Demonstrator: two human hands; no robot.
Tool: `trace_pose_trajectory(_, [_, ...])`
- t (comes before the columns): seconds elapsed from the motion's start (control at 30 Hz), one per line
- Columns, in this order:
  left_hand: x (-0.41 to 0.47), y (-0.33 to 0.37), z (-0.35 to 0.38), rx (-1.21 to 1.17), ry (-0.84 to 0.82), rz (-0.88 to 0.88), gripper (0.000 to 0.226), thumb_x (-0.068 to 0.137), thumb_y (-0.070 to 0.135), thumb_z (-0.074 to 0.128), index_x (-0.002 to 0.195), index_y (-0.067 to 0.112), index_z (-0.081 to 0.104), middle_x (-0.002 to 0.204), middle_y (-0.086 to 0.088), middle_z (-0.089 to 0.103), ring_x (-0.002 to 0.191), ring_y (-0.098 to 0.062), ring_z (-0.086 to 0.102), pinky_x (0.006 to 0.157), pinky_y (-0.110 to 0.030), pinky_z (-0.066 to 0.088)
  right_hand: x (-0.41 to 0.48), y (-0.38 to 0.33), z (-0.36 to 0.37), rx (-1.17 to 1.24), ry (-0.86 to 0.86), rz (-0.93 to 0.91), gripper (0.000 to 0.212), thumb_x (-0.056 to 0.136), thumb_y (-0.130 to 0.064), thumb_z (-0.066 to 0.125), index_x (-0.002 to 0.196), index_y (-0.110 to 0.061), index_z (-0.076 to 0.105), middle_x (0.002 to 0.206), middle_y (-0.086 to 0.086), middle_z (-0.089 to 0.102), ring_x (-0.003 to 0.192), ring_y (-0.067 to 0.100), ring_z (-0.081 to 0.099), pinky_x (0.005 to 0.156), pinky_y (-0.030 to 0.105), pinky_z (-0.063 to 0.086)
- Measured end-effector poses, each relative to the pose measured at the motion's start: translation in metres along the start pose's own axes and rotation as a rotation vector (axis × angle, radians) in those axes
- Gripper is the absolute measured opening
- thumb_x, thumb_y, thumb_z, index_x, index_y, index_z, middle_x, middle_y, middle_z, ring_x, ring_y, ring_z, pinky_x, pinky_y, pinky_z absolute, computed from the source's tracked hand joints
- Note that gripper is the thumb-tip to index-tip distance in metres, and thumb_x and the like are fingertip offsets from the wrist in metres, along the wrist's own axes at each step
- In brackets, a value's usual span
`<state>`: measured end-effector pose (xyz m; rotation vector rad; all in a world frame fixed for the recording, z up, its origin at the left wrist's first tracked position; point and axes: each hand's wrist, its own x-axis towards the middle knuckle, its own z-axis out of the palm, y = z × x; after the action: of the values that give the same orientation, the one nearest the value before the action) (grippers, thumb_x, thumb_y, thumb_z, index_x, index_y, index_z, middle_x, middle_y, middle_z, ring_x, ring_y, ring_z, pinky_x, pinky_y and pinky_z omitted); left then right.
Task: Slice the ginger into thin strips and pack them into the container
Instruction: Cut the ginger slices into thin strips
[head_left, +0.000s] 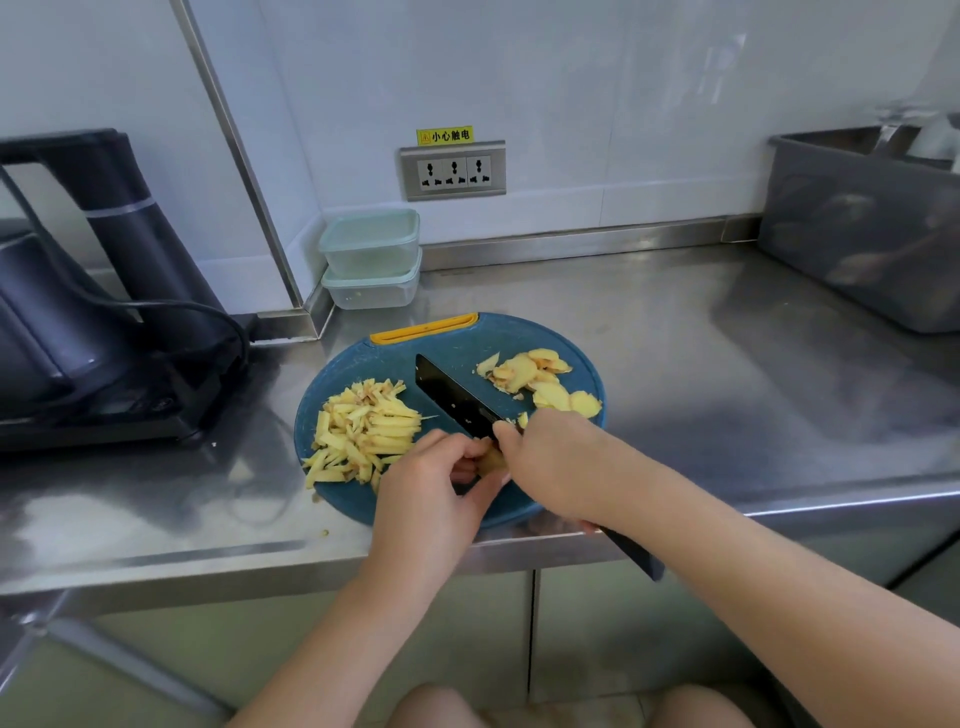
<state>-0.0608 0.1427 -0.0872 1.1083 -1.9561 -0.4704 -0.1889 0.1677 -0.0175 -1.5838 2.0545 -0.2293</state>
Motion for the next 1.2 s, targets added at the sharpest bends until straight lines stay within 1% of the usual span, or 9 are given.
trace_pose_trajectory(0.03, [0.000,0.000,-0.001,-0.005,-0.005,-0.007,0.022,0.073,0.018,0.080,0.093,0.014,0.074,0.083,0.013,0.062,0.075,0.001,0.062,0.074,-0.025,0.055,0.004,-0.002,0.000,0.010,0.004,-0.024,0.026,0.101,-0.008,0.029,0.125,-0.002,0.038,0.068,0.004,0.025,0.061,0.021,0.036,0.048,0.027,0.028])
trace_pose_trajectory(0.07, [0.001,0.001,-0.001,-0.019,-0.005,-0.019,0.022,0.073,0.018,0.080,0.093,0.014,0.074,0.083,0.013,0.062,0.076,0.001,0.062,0.076,-0.026,0.055,0.004,-0.007,-0.002,0.069,-0.030,0.063,0.025,0.101,-0.008,0.031,0.123,-0.002,0.040,0.068,0.004,0.026,0.061,0.021,0.037,0.048,0.026,0.029])
trace_pose_trajectory(0.1, [0.001,0.001,-0.002,-0.042,-0.004,-0.035,0.022,0.073,0.019,0.081,0.093,0.015,0.073,0.084,0.013,0.063,0.076,0.000,0.063,0.077,-0.026,0.055,0.010,-0.001,0.003,0.083,-0.013,0.018,0.019,0.101,-0.011,0.035,0.115,-0.003,0.043,0.066,0.006,0.029,0.057,0.019,0.037,0.046,0.026,0.031])
trace_pose_trajectory(0.13, [0.001,0.001,-0.002,-0.065,-0.006,-0.054,0.022,0.073,0.020,0.081,0.094,0.016,0.073,0.086,0.012,0.063,0.077,0.001,0.063,0.078,-0.025,0.055,0.013,0.003,0.003,0.230,-0.029,0.084,0.016,0.101,-0.018,0.038,0.102,-0.006,0.047,0.063,0.007,0.034,0.051,0.017,0.038,0.044,0.025,0.033])
trace_pose_trajectory(0.23, [0.001,0.001,-0.001,-0.105,-0.014,-0.090,0.022,0.073,0.020,0.081,0.091,0.016,0.070,0.088,0.011,0.065,0.079,0.005,0.062,0.077,-0.019,0.054,0.008,0.019,0.000,0.553,-0.090,0.196,0.045,0.100,-0.045,0.034,0.070,-0.013,0.042,0.048,0.003,0.041,0.033,0.015,0.036,0.039,0.023,0.035])
trace_pose_trajectory(0.4, [0.001,0.000,0.001,-0.093,0.001,-0.068,0.018,0.072,0.020,0.081,0.084,0.016,0.068,0.086,0.011,0.064,0.082,0.007,0.060,0.075,-0.015,0.052,0.000,0.040,-0.005,0.817,-0.207,0.107,0.054,0.097,-0.057,0.032,0.061,-0.017,0.038,0.047,-0.002,0.038,0.036,0.012,0.030,0.038,0.020,0.029])
trace_pose_trajectory(0.93, [0.001,-0.005,0.001,-0.065,-0.015,-0.053,0.020,0.072,0.022,0.081,0.083,0.021,0.064,0.089,0.013,0.062,0.085,0.007,0.060,0.075,-0.018,0.054,0.007,0.054,-0.006,0.691,-0.313,0.037,0.055,0.097,-0.058,0.034,0.061,-0.017,0.040,0.049,-0.001,0.038,0.035,0.012,0.030,0.036,0.022,0.031])
trace_pose_trajectory(1.1, [0.001,-0.005,0.002,-0.045,-0.011,-0.021,0.019,0.072,0.022,0.080,0.084,0.021,0.065,0.088,0.012,0.063,0.085,0.005,0.061,0.074,-0.017,0.054,0.003,0.047,-0.006,0.602,-0.226,0.001,0.053,0.100,-0.051,0.034,0.062,-0.014,0.040,0.046,0.001,0.039,0.032,0.014,0.033,0.034,0.022,0.035])
trace_pose_trajectory(1.2, [0.000,-0.004,0.002,-0.047,0.000,-0.010,0.019,0.071,0.019,0.081,0.084,0.017,0.068,0.085,0.012,0.062,0.082,0.004,0.063,0.074,-0.016,0.054,-0.003,0.038,-0.003,0.378,-0.121,-0.033,0.048,0.102,-0.047,0.030,0.067,-0.016,0.041,0.054,0.005,0.043,0.038,0.018,0.039,0.041,0.027,0.042])
